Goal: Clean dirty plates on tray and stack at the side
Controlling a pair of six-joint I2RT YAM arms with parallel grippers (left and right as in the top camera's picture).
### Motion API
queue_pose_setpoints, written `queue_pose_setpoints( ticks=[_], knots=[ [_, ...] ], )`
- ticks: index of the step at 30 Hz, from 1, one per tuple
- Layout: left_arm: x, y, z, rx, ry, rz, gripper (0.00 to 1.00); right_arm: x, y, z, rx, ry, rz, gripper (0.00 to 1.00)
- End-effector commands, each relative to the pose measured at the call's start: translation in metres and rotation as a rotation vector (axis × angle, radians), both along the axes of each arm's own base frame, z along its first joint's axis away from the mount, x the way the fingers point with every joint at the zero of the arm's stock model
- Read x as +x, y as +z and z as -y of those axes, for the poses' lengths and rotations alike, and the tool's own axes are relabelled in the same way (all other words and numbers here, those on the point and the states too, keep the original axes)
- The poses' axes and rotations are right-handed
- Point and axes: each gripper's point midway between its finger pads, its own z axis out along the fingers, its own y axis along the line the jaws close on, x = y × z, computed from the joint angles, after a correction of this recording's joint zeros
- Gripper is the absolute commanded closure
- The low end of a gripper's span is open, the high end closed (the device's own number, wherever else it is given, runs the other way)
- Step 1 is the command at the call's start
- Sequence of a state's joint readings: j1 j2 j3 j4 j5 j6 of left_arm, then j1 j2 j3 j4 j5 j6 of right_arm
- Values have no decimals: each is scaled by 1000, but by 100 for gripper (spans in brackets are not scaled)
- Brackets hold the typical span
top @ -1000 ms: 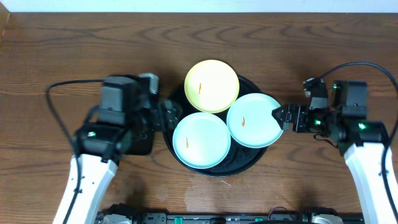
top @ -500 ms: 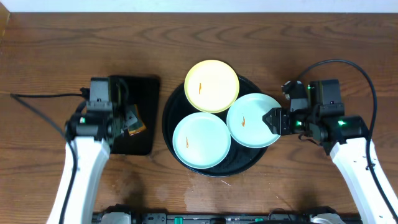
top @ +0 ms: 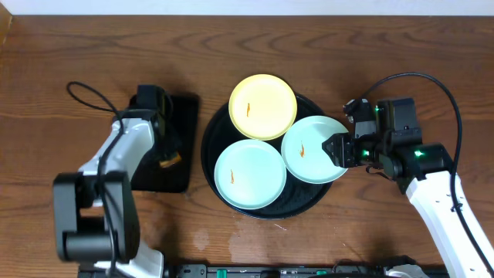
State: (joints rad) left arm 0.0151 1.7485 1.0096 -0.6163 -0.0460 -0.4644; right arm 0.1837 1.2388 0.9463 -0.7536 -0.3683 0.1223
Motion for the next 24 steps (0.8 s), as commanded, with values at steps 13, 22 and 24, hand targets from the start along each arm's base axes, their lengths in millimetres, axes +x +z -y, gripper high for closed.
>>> queue_pose_setpoints(
  ticks=[13, 22, 24],
  knots=[
    [29, 62, 11, -44, -167, 132, 66, 3, 8, -4, 5, 13, 26, 51],
    [10, 54, -3, 22, -77, 86, 47, 4, 8, -3, 0, 9, 34, 49],
    [7, 39, -13, 69, -12, 55, 47, 5, 8, -3, 0, 9, 34, 48]
  ],
)
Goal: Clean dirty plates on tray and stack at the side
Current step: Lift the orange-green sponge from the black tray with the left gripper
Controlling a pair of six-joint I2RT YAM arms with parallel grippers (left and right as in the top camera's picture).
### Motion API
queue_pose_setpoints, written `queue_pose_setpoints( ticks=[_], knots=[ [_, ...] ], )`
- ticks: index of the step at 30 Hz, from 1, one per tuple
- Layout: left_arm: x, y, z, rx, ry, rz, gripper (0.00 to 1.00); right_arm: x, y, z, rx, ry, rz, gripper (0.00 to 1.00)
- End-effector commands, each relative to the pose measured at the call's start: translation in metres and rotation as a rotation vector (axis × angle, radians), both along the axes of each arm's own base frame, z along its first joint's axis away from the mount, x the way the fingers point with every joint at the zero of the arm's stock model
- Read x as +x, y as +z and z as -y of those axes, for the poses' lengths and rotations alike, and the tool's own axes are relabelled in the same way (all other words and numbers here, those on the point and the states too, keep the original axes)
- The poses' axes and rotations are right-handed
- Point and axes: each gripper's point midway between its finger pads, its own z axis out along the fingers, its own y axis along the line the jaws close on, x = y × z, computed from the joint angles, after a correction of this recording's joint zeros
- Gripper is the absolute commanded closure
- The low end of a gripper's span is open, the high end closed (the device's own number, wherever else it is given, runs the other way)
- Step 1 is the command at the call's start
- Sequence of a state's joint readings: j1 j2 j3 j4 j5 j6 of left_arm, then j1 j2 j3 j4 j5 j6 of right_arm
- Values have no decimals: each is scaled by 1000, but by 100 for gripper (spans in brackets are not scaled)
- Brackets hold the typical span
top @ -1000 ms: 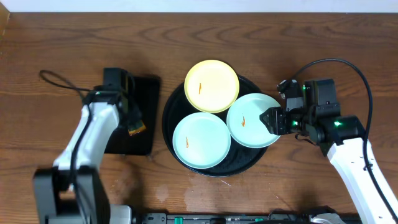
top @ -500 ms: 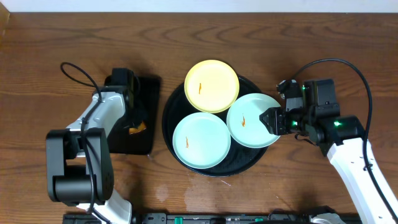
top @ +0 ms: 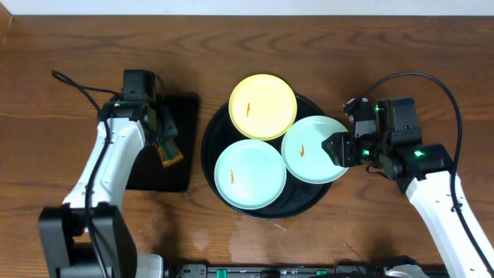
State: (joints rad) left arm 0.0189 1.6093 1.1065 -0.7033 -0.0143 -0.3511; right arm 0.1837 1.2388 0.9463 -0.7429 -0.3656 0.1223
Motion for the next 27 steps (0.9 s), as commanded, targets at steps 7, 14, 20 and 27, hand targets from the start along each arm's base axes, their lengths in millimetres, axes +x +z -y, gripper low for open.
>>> queue_pose_setpoints(
  ticks=[7, 14, 20, 27],
  knots=[
    [-3, -74, -6, 16, 42, -130, 76, 2, 6, -3, -1, 11, 18, 40],
    [10, -58, 12, -49, -153, -99, 93, 2, 6, -3, -1, 11, 18, 39],
    [24, -10, 11, -10, -227, 2, 76, 2, 6, -3, -1, 11, 19, 39],
    [-2, -17, 11, -43, -136, -79, 55, 1, 6, -3, -1, 11, 17, 38]
  ],
)
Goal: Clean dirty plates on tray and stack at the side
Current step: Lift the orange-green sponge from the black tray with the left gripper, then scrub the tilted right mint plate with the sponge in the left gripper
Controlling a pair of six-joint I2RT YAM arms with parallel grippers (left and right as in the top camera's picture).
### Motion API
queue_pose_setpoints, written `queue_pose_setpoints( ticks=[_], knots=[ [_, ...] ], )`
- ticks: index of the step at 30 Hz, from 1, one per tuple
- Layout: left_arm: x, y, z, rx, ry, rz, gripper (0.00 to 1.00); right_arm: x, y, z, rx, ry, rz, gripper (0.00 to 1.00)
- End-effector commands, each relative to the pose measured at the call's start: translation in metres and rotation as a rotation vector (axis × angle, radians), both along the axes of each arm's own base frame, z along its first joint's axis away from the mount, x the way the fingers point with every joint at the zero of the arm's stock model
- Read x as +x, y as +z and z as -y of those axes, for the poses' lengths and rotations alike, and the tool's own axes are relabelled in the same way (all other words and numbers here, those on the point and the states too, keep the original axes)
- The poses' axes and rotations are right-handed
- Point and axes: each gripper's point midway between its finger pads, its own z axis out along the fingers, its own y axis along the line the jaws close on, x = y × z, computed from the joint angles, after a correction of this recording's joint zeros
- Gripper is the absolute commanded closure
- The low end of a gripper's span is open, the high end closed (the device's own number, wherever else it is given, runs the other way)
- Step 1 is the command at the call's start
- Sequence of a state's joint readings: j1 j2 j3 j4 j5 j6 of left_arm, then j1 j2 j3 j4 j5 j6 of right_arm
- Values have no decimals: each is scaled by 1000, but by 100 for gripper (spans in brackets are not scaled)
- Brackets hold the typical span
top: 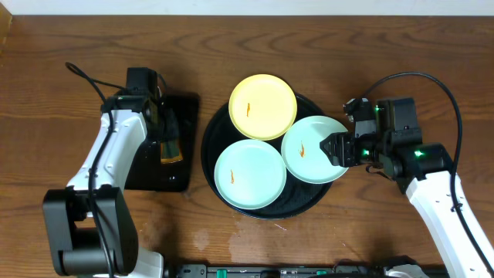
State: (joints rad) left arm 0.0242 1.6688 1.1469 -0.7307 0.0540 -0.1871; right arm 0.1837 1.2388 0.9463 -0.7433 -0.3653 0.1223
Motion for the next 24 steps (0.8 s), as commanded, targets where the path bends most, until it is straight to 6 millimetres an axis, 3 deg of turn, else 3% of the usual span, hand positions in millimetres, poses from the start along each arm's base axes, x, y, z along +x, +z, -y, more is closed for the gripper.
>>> queue_pose_setpoints(
  ticks=[1, 7, 9, 12, 13, 15, 16, 20, 24],
  knots=[
    [-8, -13, 2, -15, 36, -34, 55, 2, 6, -3, -1, 11, 18, 37],
    [-13, -55, -3, 11, 40, -57, 56, 2, 6, -3, -1, 11, 18, 36],
    [-10, -66, -3, 12, 34, -56, 64, 2, 6, -3, -1, 11, 18, 35],
    [-10, -71, -3, 11, 33, -66, 90, 2, 6, -3, -1, 11, 18, 33],
    [-10, -70, -3, 12, 29, -64, 92, 2, 6, -3, -1, 11, 18, 33],
    [-9, -64, -3, 18, 4, -62, 92, 2, 6, -3, 0, 10, 19, 26],
    [-8, -59, -3, 20, -8, -60, 93, 2, 6, -3, 0, 11, 22, 1],
    [0, -19, -3, 21, -7, -4, 92, 8, 8, -1, -9, 0, 44, 1],
    [6, 22, 5, -2, -22, 95, 93, 16, 4, 15, -60, -113, 37, 1]
  ],
)
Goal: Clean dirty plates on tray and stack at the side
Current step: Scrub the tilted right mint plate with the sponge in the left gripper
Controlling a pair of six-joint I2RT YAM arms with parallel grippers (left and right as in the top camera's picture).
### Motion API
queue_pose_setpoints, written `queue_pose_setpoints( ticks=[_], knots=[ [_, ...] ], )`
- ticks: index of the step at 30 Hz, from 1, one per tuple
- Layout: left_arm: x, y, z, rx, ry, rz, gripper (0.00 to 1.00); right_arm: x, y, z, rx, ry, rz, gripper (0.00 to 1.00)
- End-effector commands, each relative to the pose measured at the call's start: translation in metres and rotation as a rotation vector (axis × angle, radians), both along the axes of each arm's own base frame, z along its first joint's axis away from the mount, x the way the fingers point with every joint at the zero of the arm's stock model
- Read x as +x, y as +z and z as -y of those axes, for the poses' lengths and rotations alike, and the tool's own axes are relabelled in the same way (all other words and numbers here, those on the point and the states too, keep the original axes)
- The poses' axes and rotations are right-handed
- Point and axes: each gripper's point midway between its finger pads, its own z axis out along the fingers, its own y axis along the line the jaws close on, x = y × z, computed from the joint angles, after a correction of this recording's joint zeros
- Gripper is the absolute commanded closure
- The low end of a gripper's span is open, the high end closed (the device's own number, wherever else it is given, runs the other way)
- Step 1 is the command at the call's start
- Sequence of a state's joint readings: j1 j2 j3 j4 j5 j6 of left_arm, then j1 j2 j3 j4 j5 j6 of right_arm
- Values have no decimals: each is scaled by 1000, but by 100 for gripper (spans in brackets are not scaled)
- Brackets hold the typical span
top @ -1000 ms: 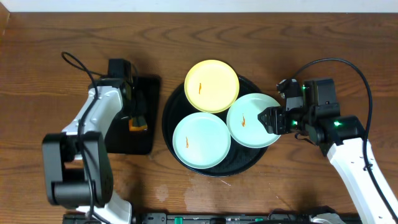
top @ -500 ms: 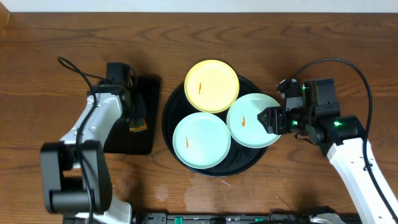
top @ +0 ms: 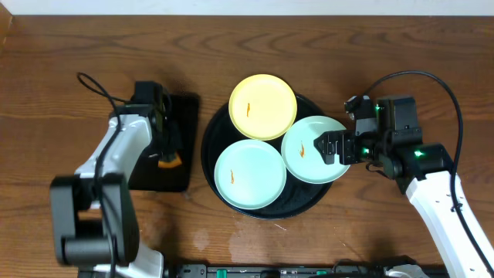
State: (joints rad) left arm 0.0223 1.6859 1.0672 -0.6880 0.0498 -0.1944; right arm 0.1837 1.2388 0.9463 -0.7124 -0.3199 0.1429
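Observation:
A black round tray (top: 212, 147) carries three plates, each with an orange smear: a yellow plate (top: 262, 106) at the back, a pale green plate (top: 250, 174) at the front left, and another pale green plate (top: 305, 154) on the right. My right gripper (top: 327, 147) reaches over the right plate's rim with its fingers apart. My left gripper (top: 165, 151) is low over a black mat (top: 181, 116), and an orange sponge (top: 169, 161) pokes out from under its fingers.
The table is brown wood (top: 77, 46). The black mat lies just left of the tray. A black cable (top: 96, 86) loops behind the left arm, and another cable (top: 432, 81) arches over the right arm.
The left gripper has come down lower over the mat, with only the sponge's orange end showing. The right gripper has shifted a little left onto the right plate's rim, fingers now apart.
First the left gripper was low on the mat at the sponge. Then it held the sponge raised and turned, further back over the mat. Now it is low again with the sponge. The right gripper stayed at the right plate's edge until edging onto it now.

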Motion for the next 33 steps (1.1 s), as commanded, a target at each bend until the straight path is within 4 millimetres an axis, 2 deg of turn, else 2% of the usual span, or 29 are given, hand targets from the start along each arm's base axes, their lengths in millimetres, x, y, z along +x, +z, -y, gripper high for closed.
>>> queue_pose_setpoints(
  ticks=[1, 2, 4, 6, 12, 15, 18, 20, 22, 24, 26, 29, 31, 33],
  knots=[
    [21, 55, 5, -3, -30, 166, 92, 9, 0, 12, -47, -86, 5, 1],
    [20, 61, 6, -4, -33, 177, 93, 9, -2, 13, -54, -94, -2, 1],
    [16, 70, 15, -35, -51, 193, 92, 11, -10, 19, -71, -137, -29, 9],
    [15, 79, 31, -92, -86, 217, 93, 14, -19, 28, -92, -196, -62, 27],
    [16, 96, 92, -231, -171, 271, 93, 28, -55, 48, -106, -260, -155, 51],
    [15, 98, 126, -256, -239, 291, 93, 33, -73, 63, -125, -255, -184, 73],
    [16, 102, 158, -283, -309, 327, 92, 37, -80, 65, -95, -178, -183, 68],
    [16, 104, 177, -306, -334, 348, 92, 31, -85, 55, -42, -103, -210, 61],
    [16, 106, 195, -326, -363, 363, 93, 26, -94, 51, -26, -72, -244, 59],
    [15, 105, 213, -347, -384, 376, 93, 28, -103, 51, -26, -72, -259, 67],
    [15, 102, 230, -371, -398, 381, 93, 34, -107, 49, -13, -71, -252, 72],
    [13, 91, 254, -401, -404, 364, 93, 37, -114, 48, -1, -80, -260, 82],
    [8, 83, 272, -426, -422, 346, 93, 36, -118, 48, -3, -81, -274, 95],
    [1, 75, 293, -466, -450, 325, 92, 35, -118, 48, -4, -81, -279, 99]
  ],
)
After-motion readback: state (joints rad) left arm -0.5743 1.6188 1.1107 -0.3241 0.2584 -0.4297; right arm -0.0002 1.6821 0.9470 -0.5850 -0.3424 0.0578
